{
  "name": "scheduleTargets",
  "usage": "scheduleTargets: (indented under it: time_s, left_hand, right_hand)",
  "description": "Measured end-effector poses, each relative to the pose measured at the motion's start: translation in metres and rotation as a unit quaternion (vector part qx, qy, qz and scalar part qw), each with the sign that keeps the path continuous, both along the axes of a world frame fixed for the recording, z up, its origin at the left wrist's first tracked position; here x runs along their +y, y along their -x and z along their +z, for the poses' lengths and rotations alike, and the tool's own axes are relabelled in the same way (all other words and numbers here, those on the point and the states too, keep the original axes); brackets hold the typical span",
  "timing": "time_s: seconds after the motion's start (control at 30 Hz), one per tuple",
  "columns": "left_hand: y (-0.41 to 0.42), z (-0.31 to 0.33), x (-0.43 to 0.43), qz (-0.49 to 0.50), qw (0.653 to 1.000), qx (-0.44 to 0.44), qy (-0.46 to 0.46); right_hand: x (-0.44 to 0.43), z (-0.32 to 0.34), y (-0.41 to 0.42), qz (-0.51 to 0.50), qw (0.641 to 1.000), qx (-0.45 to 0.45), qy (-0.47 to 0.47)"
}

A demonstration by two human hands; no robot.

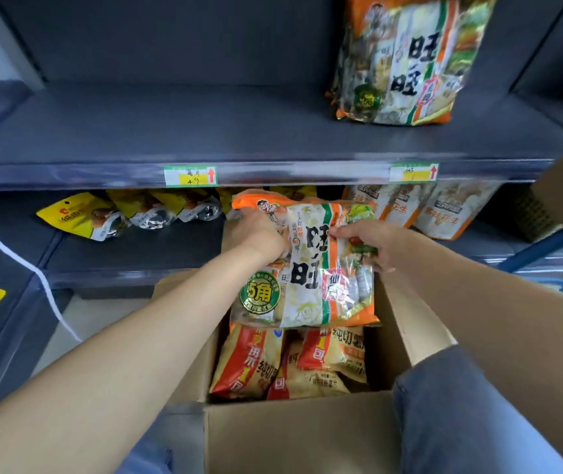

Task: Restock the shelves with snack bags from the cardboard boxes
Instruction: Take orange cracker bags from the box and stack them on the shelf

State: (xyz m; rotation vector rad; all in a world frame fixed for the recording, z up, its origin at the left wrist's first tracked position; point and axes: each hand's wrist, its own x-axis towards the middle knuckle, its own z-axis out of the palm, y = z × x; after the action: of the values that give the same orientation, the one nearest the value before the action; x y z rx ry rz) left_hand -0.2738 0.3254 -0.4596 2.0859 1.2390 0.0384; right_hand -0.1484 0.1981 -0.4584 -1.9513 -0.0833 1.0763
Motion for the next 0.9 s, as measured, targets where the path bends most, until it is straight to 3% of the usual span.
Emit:
scheduleTargets:
  time_s: [0.3, 0.47, 0.6, 0.77, 0.9]
  left_hand:
    - [-0.105, 0.123, -0.015, -0.090, 0.979, -0.173, -0.055]
    - [-0.169, 0.158, -0.007, -0.122, 0.959, -0.248, -0.057]
    - [-0.217, 0.151, 0.002, -0.124, 0.963, -0.230, -0.061]
    - [-0.251, 0.106, 0.008, -0.113, 0.981, -0.157, -0.022]
    - [-0.272, 0.082, 0.012, -0.065, 0.985, -0.159, -0.035]
  right_hand:
    - [-0.022, 0.129, -0.105, -0.063, 0.976, -0.195, -0.076]
    - [-0.019, 0.166, -0.164, -0.139, 0.946, -0.247, -0.154]
    - [-0.009, 0.162, -0.211, -0.156, 0.929, -0.267, -0.202]
    - [-0.006, 0.120, -0.244, -0.203, 0.940, -0.268, -0.066]
    - [-0.004, 0.080, -0.270, -0.146, 0.961, -0.218, -0.086]
